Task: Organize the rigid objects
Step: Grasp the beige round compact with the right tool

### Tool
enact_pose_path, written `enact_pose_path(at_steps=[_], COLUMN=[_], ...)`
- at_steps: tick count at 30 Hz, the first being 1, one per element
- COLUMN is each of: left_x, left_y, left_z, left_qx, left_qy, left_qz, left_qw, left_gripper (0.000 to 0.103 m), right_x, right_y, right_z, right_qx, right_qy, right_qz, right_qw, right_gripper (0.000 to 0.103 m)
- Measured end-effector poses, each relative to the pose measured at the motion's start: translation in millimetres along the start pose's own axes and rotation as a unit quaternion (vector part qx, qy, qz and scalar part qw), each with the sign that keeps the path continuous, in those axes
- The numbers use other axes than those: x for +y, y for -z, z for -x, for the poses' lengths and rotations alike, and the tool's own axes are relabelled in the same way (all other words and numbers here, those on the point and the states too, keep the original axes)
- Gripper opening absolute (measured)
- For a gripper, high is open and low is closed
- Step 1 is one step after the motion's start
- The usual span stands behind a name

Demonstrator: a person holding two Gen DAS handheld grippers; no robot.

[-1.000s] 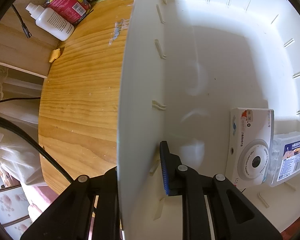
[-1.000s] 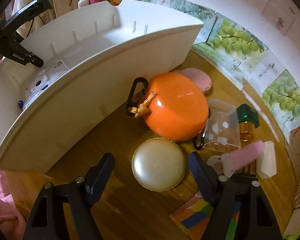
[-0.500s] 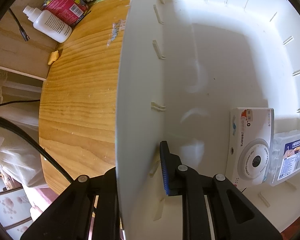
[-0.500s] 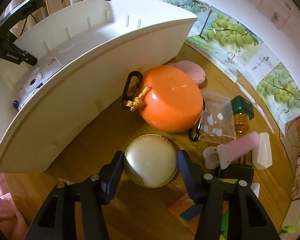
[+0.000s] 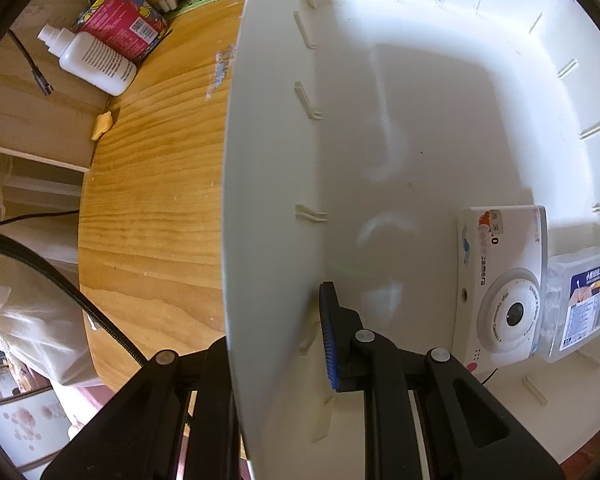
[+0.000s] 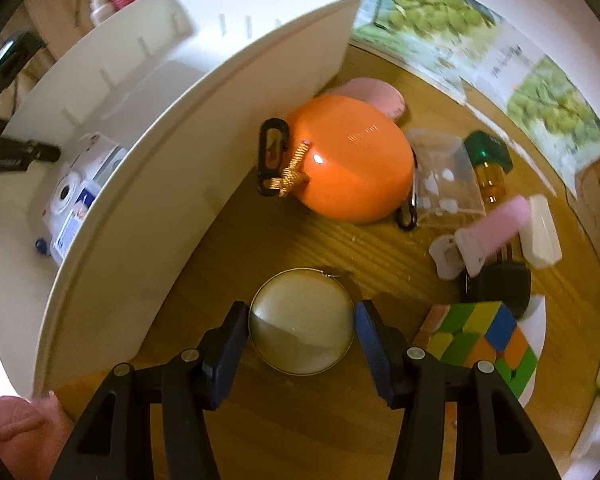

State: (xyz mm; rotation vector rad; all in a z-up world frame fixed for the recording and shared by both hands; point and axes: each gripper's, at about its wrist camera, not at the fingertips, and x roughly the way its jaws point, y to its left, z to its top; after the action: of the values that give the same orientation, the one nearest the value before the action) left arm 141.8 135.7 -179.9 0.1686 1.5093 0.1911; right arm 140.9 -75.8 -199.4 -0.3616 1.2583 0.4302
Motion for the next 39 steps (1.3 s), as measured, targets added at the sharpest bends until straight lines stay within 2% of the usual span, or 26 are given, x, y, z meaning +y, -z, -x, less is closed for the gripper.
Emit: enact_pose_path(at_steps=[12,16,21,29,39], left_x=[2.4,6.3,8.5,5.5,3.5], left_y=[-3.1,-6.8,-11.4,-21.3,-28.9], left_z=[3.2,3.1,1.8,1.5,2.9], left_qx=[0.003,0.007,0.014,0.011,0.003], left_qy=[0.013,0.02,0.03,0.042,0.063], left_qz=[-0.008,-0.003,-0.027,-0.066,-0.1], left_qw=[0.9999,0.9998,0.9991,0.9969,0.9929], left_gripper=[0.018,0.018,0.018,0.018,0.018], right_x=[0.7,-4.1,-13.7,-12.4,17.2], right_y=[-5.8,-7.1,-1.5,-4.6,-14.3], right_z=[-4.5,-2.7,9.4,44.0,85.9], right_qx=[0.042,0.052,0.049,0.013,-0.039], right_qy=[0.019,0.024,0.03,0.056,0.106], right_qz=[-0.088,-0.126,-0.178,-0.221,-0.222], right_qw=[0.995,0.99,0.982,0.974,0.969], right_gripper=[0.055,0.055,0.055,0.055,0.055])
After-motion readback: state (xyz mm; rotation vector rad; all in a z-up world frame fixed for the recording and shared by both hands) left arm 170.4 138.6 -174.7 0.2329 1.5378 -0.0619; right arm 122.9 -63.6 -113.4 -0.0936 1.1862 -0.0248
